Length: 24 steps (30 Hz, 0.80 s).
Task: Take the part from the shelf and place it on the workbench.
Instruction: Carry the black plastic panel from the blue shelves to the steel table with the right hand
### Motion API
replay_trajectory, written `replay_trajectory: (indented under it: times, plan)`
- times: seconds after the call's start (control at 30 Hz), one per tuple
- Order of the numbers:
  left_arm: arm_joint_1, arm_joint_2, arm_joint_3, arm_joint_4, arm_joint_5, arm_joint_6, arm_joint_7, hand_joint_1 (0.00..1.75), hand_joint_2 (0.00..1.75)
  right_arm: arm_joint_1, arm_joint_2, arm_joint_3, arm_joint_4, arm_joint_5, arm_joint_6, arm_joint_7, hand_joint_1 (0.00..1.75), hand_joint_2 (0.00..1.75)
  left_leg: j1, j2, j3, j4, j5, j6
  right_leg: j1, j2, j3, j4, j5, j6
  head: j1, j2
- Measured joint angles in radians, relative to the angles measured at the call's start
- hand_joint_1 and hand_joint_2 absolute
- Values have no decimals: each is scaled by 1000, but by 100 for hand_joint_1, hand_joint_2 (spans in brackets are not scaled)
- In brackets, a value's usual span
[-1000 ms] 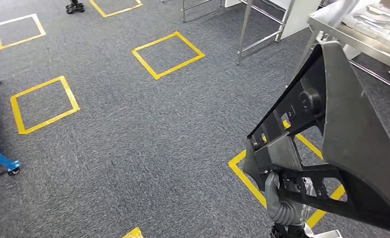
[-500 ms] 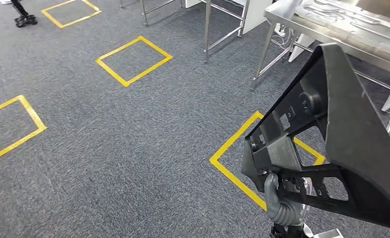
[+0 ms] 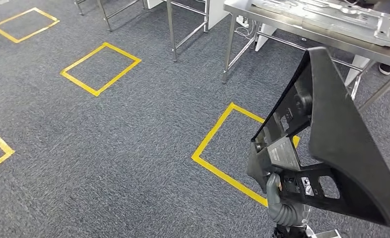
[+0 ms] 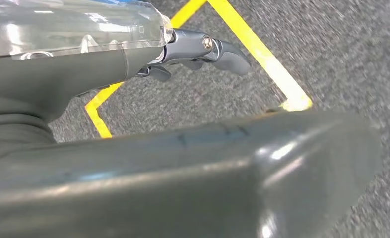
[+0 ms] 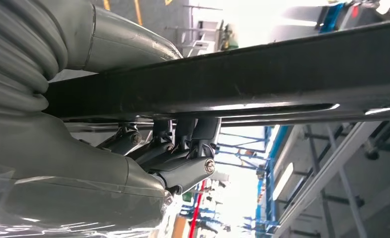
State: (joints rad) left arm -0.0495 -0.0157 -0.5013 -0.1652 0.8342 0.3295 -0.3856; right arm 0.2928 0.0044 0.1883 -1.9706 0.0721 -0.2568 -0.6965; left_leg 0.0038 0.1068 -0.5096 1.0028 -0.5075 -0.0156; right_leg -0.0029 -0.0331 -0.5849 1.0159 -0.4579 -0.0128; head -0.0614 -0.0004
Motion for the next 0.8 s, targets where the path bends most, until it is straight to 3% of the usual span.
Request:
replay_trajectory:
  times: [0.03, 0.1, 0.17, 0.2, 0.23, 0.27, 0.33, 0.4, 0.47, 0.5, 0.57, 0.63, 0.7, 0.73, 0.8]
  plan:
    - [-1, 0, 0, 0, -1, -2, 0, 0, 0, 2, 0, -1, 0, 1, -1, 0, 175, 175, 2, -19, -8, 24, -18, -4, -2, 10, 2, -3, 2, -7, 0, 0]
    - [1, 0, -2, 0, -4, -6, 0, 0, 0, 4, -1, -2, -1, 3, -3, 0, 175, 175, 7, -73, -56, 135, -79, -10, -4, 31, 4, -6, 4, -18, 0, 0]
    - [4, 0, -6, 0, -7, -10, 0, 0, 0, 7, -1, -2, 0, 6, -8, 0, 175, 175, 8, -94, -119, 264, -127, -13, -3, 56, 5, -5, 4, -23, 0, 0]
    - [6, 0, -8, 0, -8, -11, 0, 0, 0, 9, -1, -3, 0, 8, -11, 0, 175, 175, 8, -96, -136, 290, -125, -13, -2, 70, 5, -4, 4, -23, 0, 0]
    - [7, 0, -11, 0, -8, -12, 0, 0, 0, 11, -1, -3, 0, 9, -13, 0, 175, 175, 8, -98, -134, 275, -102, -13, -2, 86, 6, -3, 3, -22, 0, 0]
    - [7, 1, -13, 0, -9, -12, 0, 0, 0, 13, -1, -3, 0, 10, -15, 0, 175, 175, 8, -103, -114, 223, -64, -10, -2, 101, 7, -1, 3, -21, 0, 0]
    - [8, 3, -16, 0, -9, -13, 0, 0, 0, 16, -1, -3, 0, 10, -16, 0, 175, 175, 10, -147, -60, 83, 5, -3, -2, 127, 6, 5, 0, -16, 0, 0]
    - [6, 5, -17, 1, -9, -15, 0, 0, 0, 20, -3, -3, 0, 8, -18, 0, 175, 175, 10, -183, -34, 15, 22, 4, -4, 148, -1, 10, 0, -5, 0, 0]
    - [2, 5, -18, 2, -8, -17, 0, 0, 0, 23, -6, -2, 0, 5, -21, 0, 175, 175, 9, -171, -30, 8, 23, 13, -7, 168, -7, 9, 4, 10, 0, 0]
    - [0, 4, -19, 2, -8, -17, -1, 0, 0, 24, -8, -2, 0, 4, -23, 0, 175, 175, 11, -159, -27, 3, 26, 20, -7, 160, -10, 12, 2, 16, 0, 0]
    - [-1, 2, -19, 2, -7, -18, -3, 0, 0, 21, -14, -1, 1, 2, -29, 0, 175, 175, 15, -132, -23, -9, 34, 33, -3, 107, -34, 59, -29, 27, 0, 0]
    - [2, 3, -19, 2, -7, -19, -4, 0, 0, 16, -17, 0, 2, 1, -32, 0, 175, 175, 13, -105, -24, -11, 35, 39, -7, 53, -92, 177, -93, 36, 0, 0]
    - [6, 3, -19, 2, -6, -20, -4, 0, 0, 15, -20, 1, 6, 0, -33, 0, 175, 175, 12, -78, -24, -11, 32, 38, -13, 41, -140, 273, -124, 45, 0, 0]
    - [6, 3, -19, 2, -6, -21, -4, 0, 0, 16, -22, 1, 8, -1, -32, 0, 175, 175, 12, -65, -23, -11, 30, 36, -16, 38, -139, 272, -112, 48, 0, 0]
    - [5, 2, -19, 2, -7, -27, -4, 0, 0, 12, -25, 0, 12, -5, -28, 2, 175, 175, 12, -41, -17, -10, 24, 29, -19, 16, -78, 160, -48, 49, 0, 0]
